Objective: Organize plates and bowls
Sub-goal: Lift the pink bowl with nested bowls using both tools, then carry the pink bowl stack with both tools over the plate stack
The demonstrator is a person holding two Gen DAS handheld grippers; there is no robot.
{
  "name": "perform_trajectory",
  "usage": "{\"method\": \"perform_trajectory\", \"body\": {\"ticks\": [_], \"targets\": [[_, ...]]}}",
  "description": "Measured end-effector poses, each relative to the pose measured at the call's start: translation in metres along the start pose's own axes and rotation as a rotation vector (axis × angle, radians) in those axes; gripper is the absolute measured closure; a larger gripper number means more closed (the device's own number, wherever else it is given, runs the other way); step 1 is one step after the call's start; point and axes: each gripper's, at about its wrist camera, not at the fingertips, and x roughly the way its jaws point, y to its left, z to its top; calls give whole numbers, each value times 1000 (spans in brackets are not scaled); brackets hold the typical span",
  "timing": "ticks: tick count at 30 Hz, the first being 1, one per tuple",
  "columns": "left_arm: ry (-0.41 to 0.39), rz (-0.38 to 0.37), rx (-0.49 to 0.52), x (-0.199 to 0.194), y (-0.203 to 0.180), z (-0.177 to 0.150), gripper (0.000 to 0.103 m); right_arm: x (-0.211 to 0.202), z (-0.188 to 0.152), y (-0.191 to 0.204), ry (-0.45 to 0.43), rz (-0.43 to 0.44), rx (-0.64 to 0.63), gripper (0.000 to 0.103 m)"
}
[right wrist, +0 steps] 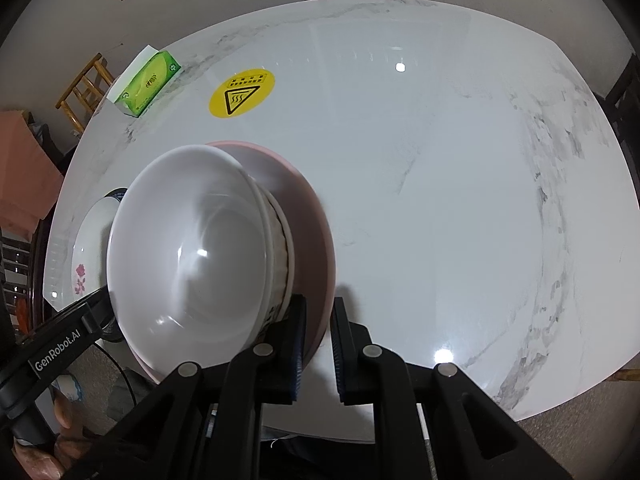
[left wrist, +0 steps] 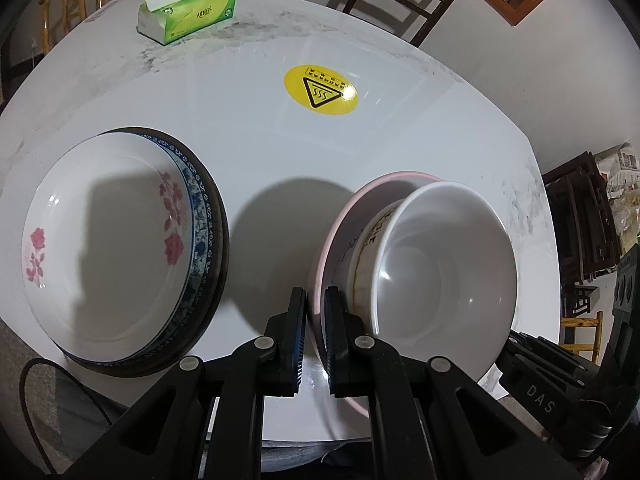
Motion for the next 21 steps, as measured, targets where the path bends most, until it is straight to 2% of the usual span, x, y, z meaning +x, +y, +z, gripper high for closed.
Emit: {"method": "perform_trajectory", "body": {"ticks": [21], "targets": [[-47, 8, -29, -30, 24, 11, 98, -13, 17, 41, -17, -2, -80, 91]]}}
